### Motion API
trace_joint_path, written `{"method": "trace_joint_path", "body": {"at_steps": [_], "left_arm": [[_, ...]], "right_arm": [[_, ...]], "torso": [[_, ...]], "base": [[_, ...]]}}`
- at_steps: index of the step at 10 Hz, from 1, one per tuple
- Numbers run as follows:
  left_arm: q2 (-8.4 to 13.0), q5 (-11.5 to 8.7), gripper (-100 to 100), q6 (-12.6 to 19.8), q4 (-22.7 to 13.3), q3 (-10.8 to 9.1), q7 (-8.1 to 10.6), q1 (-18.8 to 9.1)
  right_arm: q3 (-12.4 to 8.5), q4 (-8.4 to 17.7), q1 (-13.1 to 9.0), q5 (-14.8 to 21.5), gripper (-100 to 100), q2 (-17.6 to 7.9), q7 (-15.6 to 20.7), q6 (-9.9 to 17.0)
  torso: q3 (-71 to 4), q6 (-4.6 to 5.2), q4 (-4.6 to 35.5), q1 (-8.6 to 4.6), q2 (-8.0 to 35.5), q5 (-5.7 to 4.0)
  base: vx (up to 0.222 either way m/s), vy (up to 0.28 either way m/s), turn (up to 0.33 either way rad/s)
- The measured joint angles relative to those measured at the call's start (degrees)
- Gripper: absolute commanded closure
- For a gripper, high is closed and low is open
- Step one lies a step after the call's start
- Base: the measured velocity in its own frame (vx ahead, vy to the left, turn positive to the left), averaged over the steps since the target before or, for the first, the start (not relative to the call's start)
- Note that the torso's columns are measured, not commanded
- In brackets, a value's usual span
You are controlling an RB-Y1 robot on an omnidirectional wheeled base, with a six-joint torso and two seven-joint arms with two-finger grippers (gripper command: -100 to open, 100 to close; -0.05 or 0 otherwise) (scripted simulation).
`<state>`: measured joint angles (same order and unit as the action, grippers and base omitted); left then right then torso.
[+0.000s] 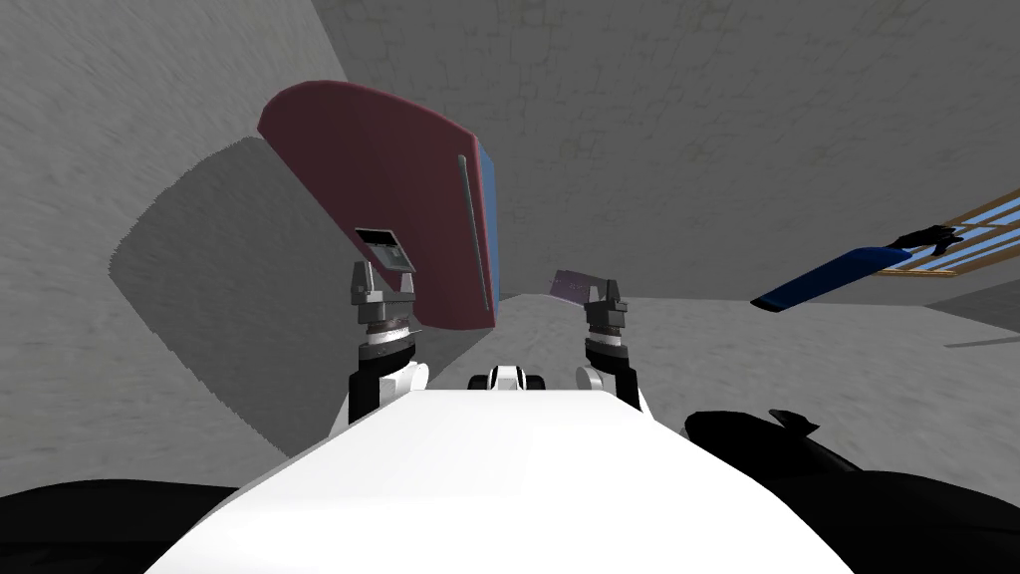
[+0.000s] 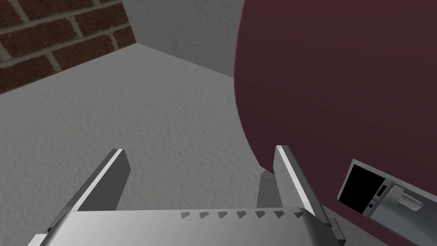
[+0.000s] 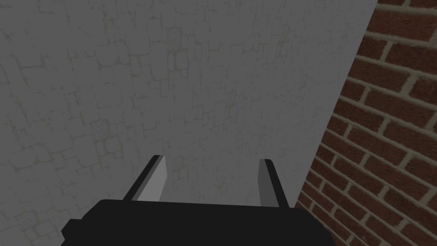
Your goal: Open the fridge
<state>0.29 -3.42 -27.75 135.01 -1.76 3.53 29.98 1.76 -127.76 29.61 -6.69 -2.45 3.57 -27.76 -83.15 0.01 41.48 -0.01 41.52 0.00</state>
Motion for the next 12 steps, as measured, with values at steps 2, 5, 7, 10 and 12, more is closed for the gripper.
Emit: {"method": "trace_joint_path", "body": {"at_steps": [2,5,7,10,12], "left_arm": [[3.13,0.92,-100,1.97,-0.65,-0.81,0.43,-2.27],[6.06,3.15,-100,6.38,-2.02,-1.9,0.91,-7.35],[7.11,4.33,-100,8.74,-2.73,-2.49,1.16,-10.23],[8.7,6.35,-100,13.12,-3.93,-3.92,1.87,-15.29],[9.44,7.77,-100,15.26,-5.14,-4.74,2.28,-18.45]], "right_arm": [[0.0,0.01,0.0,0.0,0,0.0,0.0,0.0],[0.0,0.01,0.01,0.0,0,0.0,0.0,0.0],[0.0,0.01,0.01,0.0,0,0.0,0.0,0.0],[0.0,0.01,0.0,0.0,0,0.0,0.0,0.0],[0.0,0.01,0.01,0.0,0,0.0,0.0,0.0]], "torso": [[-1.39,-0.01,0.72,-0.02,0.66,-0.01],[-1.41,-0.03,0.8,0.0,0.78,-0.01],[-1.39,-0.03,0.81,0.03,0.81,0.01],[-1.44,0.0,0.79,0.01,0.72,0.0],[-1.44,0.0,0.79,-0.05,0.73,-0.01]], "base": [[0.022,-0.021,-0.105],[0.026,-0.025,-0.085],[0.015,-0.021,-0.087],[0.024,-0.019,-0.08],[0.031,-0.032,-0.091]]}}
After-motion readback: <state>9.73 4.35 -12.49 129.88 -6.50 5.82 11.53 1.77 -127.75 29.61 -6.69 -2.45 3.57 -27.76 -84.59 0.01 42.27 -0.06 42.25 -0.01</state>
